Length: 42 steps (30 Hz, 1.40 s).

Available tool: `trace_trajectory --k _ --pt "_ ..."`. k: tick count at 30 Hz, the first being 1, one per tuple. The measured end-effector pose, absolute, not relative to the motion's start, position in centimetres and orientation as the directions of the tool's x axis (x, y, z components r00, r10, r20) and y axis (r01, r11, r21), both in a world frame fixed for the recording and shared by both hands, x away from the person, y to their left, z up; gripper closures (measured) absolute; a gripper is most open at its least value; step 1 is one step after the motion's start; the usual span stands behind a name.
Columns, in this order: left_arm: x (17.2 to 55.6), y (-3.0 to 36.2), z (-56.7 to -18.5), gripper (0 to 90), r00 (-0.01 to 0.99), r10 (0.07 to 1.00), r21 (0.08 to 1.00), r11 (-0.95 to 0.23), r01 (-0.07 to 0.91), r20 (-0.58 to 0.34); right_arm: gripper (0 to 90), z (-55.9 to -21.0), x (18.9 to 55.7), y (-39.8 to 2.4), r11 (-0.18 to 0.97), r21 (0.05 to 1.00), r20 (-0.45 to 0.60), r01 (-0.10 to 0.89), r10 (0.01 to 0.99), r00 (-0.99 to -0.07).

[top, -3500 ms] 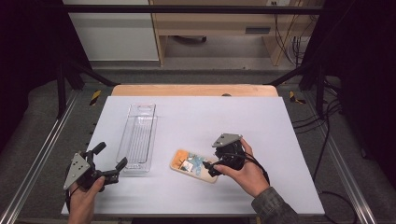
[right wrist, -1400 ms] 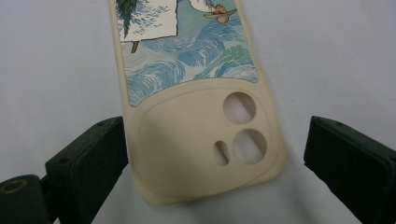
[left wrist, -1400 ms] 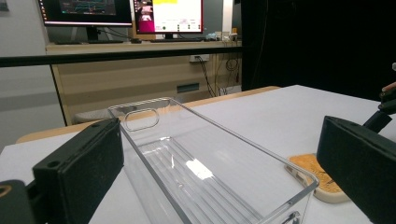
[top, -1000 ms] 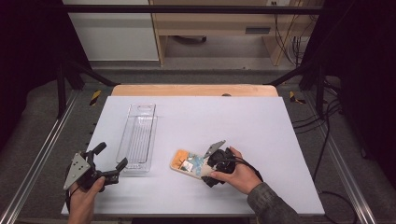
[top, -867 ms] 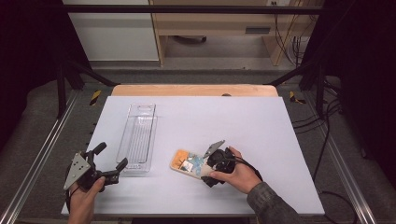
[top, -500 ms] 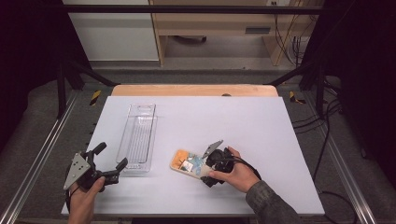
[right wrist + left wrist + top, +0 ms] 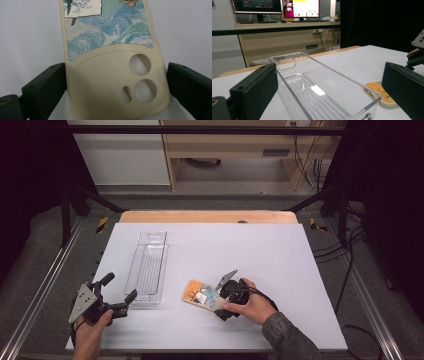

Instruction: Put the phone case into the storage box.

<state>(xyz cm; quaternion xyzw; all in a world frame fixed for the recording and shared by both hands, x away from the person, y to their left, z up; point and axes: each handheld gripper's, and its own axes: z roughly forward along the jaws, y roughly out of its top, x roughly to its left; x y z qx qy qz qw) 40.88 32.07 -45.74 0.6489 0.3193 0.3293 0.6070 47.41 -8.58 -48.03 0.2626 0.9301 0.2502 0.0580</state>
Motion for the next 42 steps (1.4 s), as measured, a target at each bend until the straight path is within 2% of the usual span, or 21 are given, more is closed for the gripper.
trace_trajectory --k 9,31,42 --pt "40.9 32.0 -45.8 0.4 0.580 0.814 0.998 -0.060 0.015 0.040 4.2 -48.1 47.4 -8.6 0.738 0.496 0.024 0.457 0.515 -0.857" --pt "40.9 32.1 -45.7 0.4 0.579 0.814 0.998 -0.061 0.011 0.044 11.7 -47.6 47.2 -8.7 0.755 0.478 0.028 0.449 0.498 -0.867" --pt "40.5 31.3 -45.3 0.4 0.592 0.802 0.995 -0.103 -0.001 0.084 12.0 -45.6 47.5 -10.4 0.701 0.511 0.062 0.496 0.546 -0.835"
